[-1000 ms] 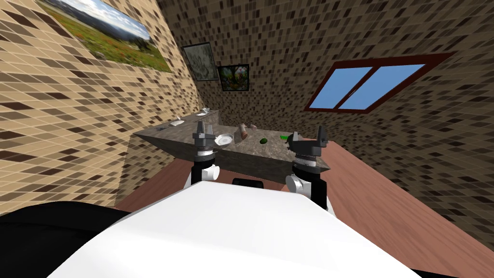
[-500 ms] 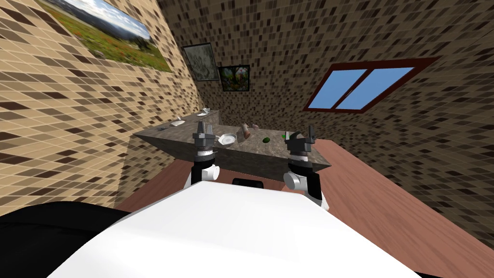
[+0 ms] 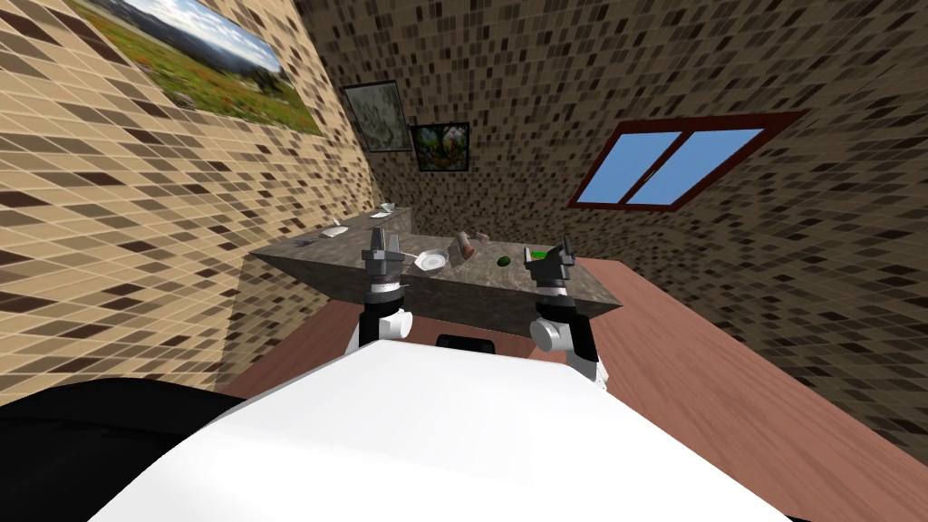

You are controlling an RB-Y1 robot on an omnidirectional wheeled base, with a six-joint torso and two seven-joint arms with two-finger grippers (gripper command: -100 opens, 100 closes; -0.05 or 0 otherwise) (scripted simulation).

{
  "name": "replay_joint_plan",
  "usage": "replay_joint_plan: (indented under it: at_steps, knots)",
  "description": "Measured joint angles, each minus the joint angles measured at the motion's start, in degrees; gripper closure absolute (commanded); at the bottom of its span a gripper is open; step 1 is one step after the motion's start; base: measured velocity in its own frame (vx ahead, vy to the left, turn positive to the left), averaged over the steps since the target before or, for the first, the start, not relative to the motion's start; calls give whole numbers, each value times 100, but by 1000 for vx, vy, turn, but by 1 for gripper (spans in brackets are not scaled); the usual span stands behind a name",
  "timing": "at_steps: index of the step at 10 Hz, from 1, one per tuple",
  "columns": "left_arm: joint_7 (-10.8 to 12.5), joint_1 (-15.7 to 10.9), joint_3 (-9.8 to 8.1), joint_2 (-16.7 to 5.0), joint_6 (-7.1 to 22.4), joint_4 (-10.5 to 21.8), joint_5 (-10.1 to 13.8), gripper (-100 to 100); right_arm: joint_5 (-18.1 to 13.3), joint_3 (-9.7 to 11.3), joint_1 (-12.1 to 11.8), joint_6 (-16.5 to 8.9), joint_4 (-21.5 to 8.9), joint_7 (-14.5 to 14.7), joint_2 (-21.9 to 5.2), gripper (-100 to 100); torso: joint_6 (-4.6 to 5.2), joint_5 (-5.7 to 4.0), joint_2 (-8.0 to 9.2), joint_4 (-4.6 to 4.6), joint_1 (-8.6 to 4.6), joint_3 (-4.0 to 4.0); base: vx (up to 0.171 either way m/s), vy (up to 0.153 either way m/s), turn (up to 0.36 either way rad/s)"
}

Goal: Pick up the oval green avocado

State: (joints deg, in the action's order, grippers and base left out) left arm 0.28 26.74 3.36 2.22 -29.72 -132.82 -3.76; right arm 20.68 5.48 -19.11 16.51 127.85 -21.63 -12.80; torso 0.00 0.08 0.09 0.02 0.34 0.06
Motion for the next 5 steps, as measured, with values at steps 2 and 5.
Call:
replay_joint_plan:
  at_steps: [2,5]
  knots:
    - [0,0,0,0,0,0,0,0,212,50,225,-237,-148,-300,-82,-100,0,-1,-5,-1,-5,-3,-28,71,-38]
    - [0,0,0,0,0,0,0,0,478,181,418,-546,-318,-749,-183,-100,0,-1,-2,-1,-8,-1,-31,77,-37]
